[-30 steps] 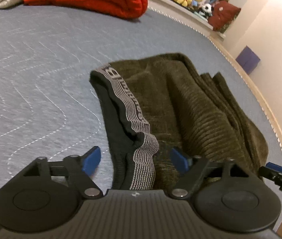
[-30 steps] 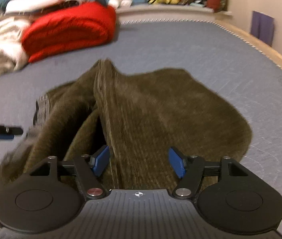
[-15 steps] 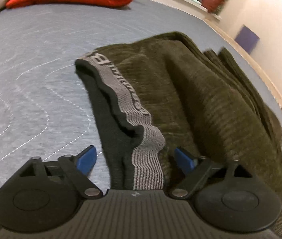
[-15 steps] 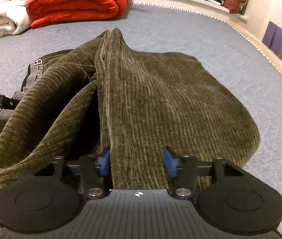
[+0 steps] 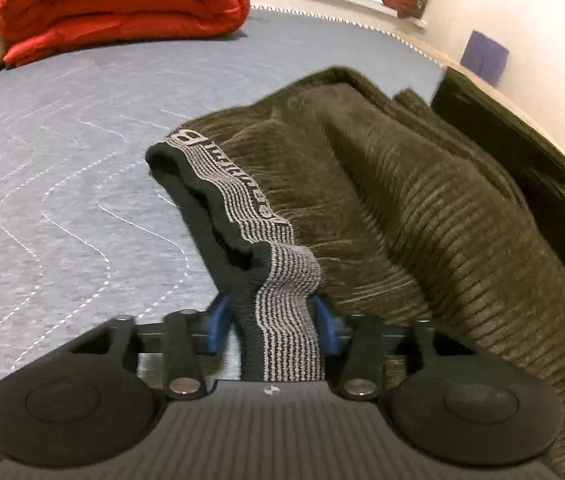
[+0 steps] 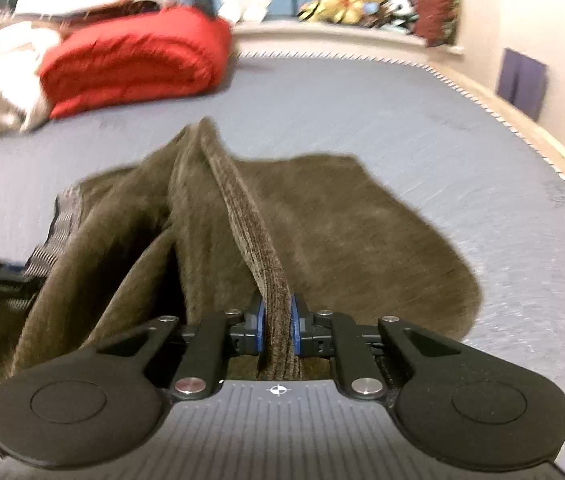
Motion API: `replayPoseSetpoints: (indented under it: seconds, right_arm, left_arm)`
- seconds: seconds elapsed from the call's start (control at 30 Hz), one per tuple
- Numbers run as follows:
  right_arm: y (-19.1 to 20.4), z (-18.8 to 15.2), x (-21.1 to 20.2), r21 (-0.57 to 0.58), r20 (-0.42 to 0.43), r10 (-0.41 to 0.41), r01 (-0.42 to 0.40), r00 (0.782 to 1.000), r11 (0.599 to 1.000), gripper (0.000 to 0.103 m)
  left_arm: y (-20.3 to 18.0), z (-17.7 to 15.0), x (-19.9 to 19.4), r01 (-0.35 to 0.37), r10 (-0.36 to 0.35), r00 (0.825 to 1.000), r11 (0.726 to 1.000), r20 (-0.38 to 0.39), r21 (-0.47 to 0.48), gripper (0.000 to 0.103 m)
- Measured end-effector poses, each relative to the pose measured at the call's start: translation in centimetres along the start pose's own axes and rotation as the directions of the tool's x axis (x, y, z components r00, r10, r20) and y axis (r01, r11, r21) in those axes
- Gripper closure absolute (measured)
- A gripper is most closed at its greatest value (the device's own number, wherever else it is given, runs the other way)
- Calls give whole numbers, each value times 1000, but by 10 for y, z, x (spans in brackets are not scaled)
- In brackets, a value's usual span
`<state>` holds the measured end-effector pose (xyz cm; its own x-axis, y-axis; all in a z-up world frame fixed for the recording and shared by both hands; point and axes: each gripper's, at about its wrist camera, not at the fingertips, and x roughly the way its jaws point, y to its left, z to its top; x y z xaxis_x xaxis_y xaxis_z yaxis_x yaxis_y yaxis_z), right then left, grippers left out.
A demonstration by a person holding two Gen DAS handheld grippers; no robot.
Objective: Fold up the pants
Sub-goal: 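Grasp the pant leg edge with the right gripper while the left gripper grasps the grey waistband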
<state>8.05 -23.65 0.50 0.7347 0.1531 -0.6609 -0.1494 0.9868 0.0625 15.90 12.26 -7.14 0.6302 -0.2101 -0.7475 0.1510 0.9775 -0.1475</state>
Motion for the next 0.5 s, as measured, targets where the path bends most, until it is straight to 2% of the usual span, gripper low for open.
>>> replayPoseSetpoints:
  seconds: [0.03,0.13,0.2,0.3,0.4,0.5]
  right_arm:
    - [-7,3,-7,26,25,-12,11,1000,1000,90]
    - [-27,12,-25,104,91,-37,28,995,994,91]
    - [-41,19,-36,156,132,-52,31,990,987,91]
    - [-65,28,-57,245,200,-84,33,976,969,91]
    - [-95,33,-80,347,258,-124,28,958,937,92]
    - [-137,29,-100,469,302,-185,23,935,883,92]
  left_arm:
    - [1,1,-5,7,-7,1000,1000,11,-2,69]
    - [5,6,-26,25,-24,997,1000,69,-11,84]
    - [11,8,-42,51,-46,993,998,110,-39,86]
    - [23,10,-66,57,-44,986,995,161,-77,91]
    - [42,11,-91,75,-45,979,986,198,-146,93]
    - [63,5,-117,111,-66,976,970,207,-217,95]
